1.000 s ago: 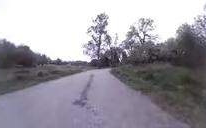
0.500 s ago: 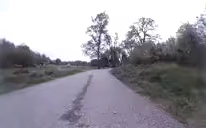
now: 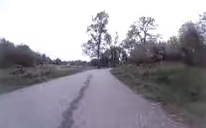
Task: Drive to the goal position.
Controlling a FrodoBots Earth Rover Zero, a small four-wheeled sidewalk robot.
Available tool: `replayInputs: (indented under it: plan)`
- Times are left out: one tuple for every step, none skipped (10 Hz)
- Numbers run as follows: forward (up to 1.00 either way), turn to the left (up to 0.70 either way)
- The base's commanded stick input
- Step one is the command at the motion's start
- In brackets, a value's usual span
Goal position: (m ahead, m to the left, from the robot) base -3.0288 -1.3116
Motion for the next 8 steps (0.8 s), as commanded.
replayInputs:
  plan:
    - [1.0,0.4]
    - [1.0,0.26]
    - [1.0,0.0]
    - [1.0,0.0]
    - [1.0,0.0]
    - [1.0,0.0]
    - [1.0,0.0]
    - [1.0,0.0]
